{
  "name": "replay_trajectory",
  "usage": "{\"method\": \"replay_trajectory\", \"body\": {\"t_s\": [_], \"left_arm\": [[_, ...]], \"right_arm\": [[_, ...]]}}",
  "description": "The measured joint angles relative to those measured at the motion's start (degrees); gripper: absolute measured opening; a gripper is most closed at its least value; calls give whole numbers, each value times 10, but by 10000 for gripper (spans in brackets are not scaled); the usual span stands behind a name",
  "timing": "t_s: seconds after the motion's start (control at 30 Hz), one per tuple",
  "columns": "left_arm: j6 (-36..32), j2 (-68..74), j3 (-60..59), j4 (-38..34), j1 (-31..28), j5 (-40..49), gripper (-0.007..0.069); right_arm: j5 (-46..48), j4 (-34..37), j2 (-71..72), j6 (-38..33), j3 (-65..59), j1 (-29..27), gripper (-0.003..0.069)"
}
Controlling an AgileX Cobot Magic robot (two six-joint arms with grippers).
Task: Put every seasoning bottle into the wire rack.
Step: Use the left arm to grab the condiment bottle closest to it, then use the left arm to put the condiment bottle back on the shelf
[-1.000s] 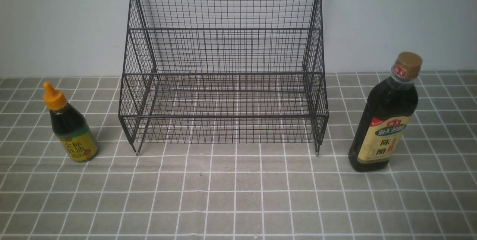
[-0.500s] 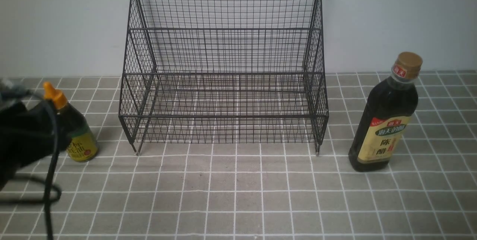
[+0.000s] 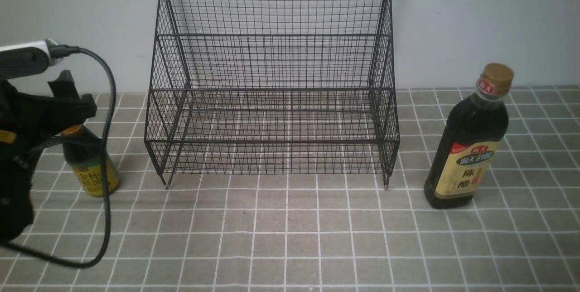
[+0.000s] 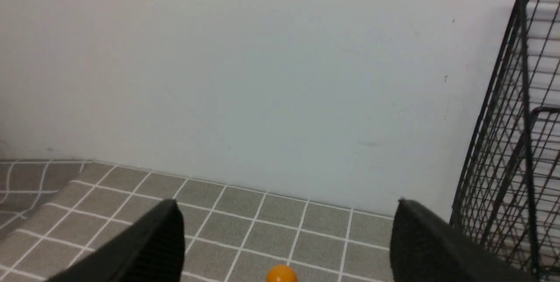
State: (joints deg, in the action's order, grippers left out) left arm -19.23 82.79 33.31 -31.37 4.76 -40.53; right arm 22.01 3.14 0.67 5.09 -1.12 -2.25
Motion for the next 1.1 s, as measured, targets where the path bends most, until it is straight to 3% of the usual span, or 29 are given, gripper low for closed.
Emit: {"method": "replay_trajectory", "body": {"t_s": [0.37,0.6,0.63,1.1], "left_arm": [[5,141,23,-5,0,-49,554],[5,155,23,-5,0,-44,293],[5,152,23,-4,0,-40,299],[-45,-78,74,-2,0,274,304]], "right_arm": [[0,0,0,0,0,0,-14],[0,0,0,0,0,0,-14],[0,0,0,0,0,0,-14],[0,0,0,0,0,0,-14]]}}
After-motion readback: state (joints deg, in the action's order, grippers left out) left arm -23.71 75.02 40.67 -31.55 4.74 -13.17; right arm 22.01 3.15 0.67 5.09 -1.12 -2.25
